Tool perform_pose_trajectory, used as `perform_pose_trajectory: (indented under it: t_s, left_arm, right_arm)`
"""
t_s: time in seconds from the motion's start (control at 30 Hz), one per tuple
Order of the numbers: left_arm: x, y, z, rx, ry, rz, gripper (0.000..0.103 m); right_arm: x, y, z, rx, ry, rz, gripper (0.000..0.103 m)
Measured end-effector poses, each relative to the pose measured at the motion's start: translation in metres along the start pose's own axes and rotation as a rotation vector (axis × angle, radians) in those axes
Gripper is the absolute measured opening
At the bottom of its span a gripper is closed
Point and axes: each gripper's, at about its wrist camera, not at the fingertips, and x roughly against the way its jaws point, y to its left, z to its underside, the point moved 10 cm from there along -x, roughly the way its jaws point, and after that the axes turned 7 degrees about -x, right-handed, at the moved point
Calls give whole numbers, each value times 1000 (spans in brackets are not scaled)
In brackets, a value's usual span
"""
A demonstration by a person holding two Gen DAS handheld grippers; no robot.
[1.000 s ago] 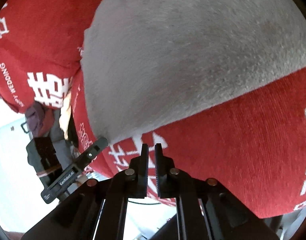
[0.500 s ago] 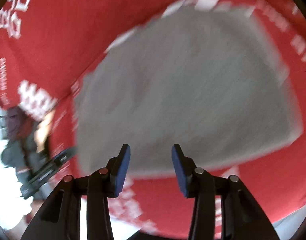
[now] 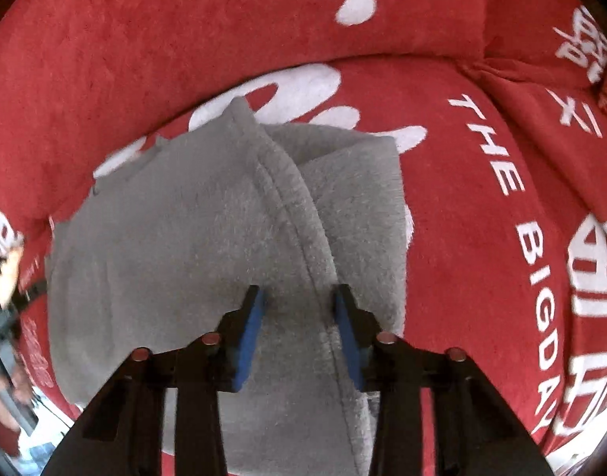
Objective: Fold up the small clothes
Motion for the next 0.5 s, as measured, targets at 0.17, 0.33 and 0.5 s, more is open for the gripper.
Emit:
perform_pose_trajectory:
  t_s: [0.17,0.33,0.5]
  left_arm:
    - [-20,-11,-6,-34,64,52,21]
    - [-20,-9,-11,-73,44,-1,10]
    - [-27,11,-13,-13,47,-19,10]
  right_arm:
    - [-2,-5,2,4,10,-23,34]
    - [-2,-5,0,-5,5,-36,34]
    - [1,-7,1,-7,4,-47,34]
